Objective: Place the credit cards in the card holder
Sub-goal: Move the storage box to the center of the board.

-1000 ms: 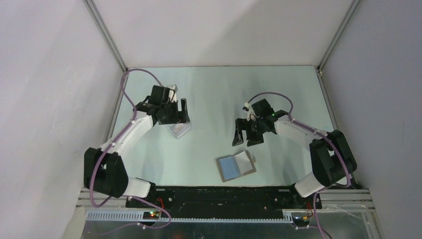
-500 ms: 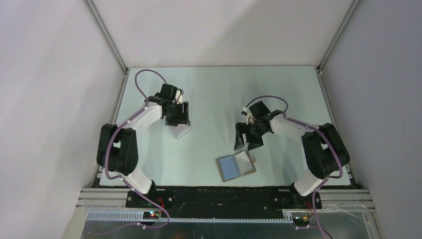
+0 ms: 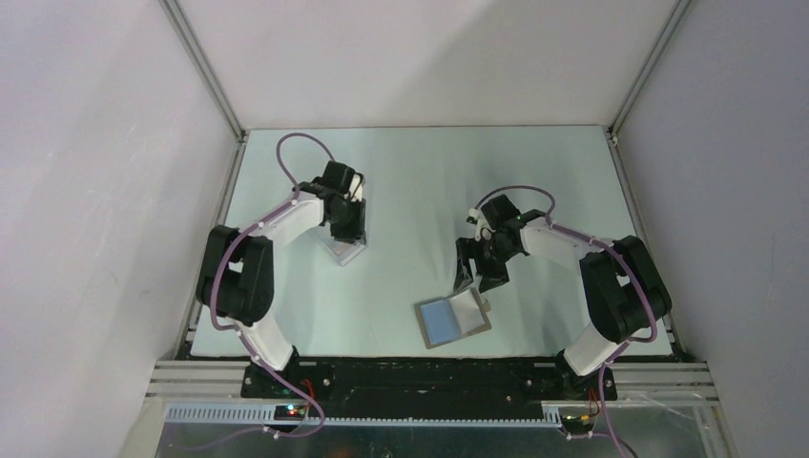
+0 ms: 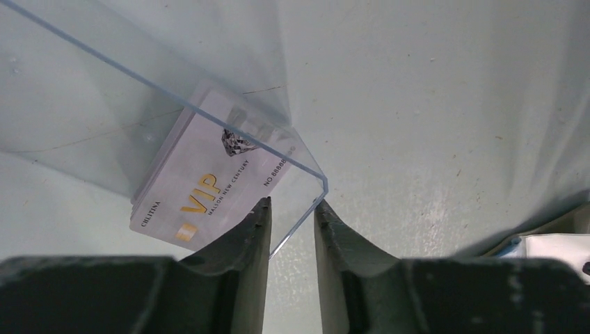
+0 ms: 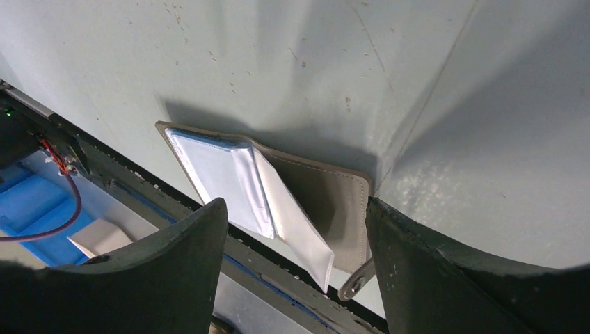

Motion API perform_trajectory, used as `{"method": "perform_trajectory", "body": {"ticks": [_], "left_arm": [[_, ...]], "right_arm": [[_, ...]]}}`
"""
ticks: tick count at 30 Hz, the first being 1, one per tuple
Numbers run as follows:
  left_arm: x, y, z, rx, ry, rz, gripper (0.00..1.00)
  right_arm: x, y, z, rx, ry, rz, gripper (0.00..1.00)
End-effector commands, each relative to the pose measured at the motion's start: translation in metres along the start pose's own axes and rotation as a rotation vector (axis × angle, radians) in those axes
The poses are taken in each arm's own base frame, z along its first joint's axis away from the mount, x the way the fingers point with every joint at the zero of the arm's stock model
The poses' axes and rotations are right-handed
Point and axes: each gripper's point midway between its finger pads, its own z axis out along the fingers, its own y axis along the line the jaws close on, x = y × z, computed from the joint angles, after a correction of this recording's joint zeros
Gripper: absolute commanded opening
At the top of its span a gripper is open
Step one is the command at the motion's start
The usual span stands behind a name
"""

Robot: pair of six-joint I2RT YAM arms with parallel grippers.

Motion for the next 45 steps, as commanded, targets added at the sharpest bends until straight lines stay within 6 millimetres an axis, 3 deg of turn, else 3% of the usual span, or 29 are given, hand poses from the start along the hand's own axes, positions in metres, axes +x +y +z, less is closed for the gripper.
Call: {"method": "perform_trajectory", "body": {"ticks": [1, 4, 8, 15, 22, 33, 39, 45], "left_arm": [[-0.013, -0.026, -0.005, 0.048, -0.026, -0.008, 0.29], [-0.019, -0.041, -0.005, 0.078, -0.029, -0.018, 0.25], [-0.023, -0.059, 0.000, 0.113, -0.013, -0.034, 0.18], [-0.029, -0.095, 0.013, 0.166, 0.013, -0.036, 0.17], [-0.036, -0.130, 0.018, 0.216, 0.022, -0.055, 0.19], [-0.060, -0.180, 0.008, 0.348, -0.022, -0.103, 0.21], [-0.065, -0.183, 0.001, 0.374, -0.052, -0.080, 0.29], [-0.071, -0.157, -0.017, 0.306, -0.139, -0.030, 0.48]], "right_arm": [[-0.009, 0.003, -0.016, -0.027, -0.037, -0.015, 0.76], [-0.009, -0.001, -0.015, -0.023, -0.034, -0.013, 0.71], [-0.005, -0.002, -0.012, -0.030, -0.009, -0.007, 0.57], [0.008, -0.005, -0.011, -0.015, 0.025, -0.001, 0.44], [0.026, -0.012, -0.013, 0.017, 0.051, 0.010, 0.42], [0.047, -0.015, -0.019, 0.060, 0.080, 0.053, 0.39], [0.049, -0.014, -0.027, 0.070, 0.051, 0.068, 0.40], [0.026, -0.002, -0.048, 0.056, -0.088, 0.016, 0.52]]}}
